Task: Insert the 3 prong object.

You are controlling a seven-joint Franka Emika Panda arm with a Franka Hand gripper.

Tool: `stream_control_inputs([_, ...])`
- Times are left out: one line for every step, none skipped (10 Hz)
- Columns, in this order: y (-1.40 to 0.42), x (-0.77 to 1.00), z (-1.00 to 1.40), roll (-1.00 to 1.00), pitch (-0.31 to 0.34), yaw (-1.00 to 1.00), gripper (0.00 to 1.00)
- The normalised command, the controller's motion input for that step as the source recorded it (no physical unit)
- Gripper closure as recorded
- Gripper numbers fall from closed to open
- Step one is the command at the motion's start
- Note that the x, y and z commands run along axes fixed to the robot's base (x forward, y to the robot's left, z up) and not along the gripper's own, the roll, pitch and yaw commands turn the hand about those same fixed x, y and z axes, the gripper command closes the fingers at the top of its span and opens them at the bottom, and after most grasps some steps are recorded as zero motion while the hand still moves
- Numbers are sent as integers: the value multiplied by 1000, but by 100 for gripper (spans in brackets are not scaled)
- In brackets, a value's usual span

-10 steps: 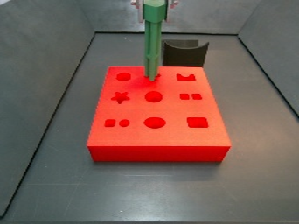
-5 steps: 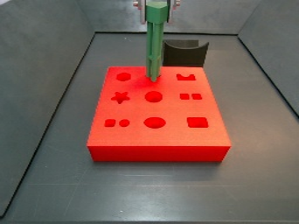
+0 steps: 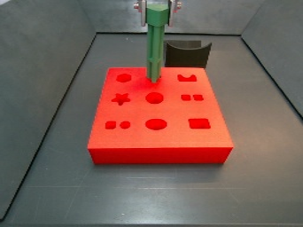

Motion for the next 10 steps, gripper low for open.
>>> stream_control_inputs([-89,0,0,67,9,0,100])
stream_control_inputs([-91,0,-589,37,-94,-14,100])
stream_control_inputs([-57,77,-823,114,-79,-66,100])
stream_control_inputs([-60,106,-731,140,-44,-77,100])
stream_control_inputs([-23,77,-629,93,-51,-91,100])
stream_control_inputs([0,146,-617,37,-17,-66,100])
stream_control_inputs([0,71,-571,0,-6,-29,100])
stream_control_inputs([0,0,-297,0,0,0,100])
stream_control_inputs([0,0,0,0,-11,0,100])
stream_control_inputs([0,0,0,0,0,0,100])
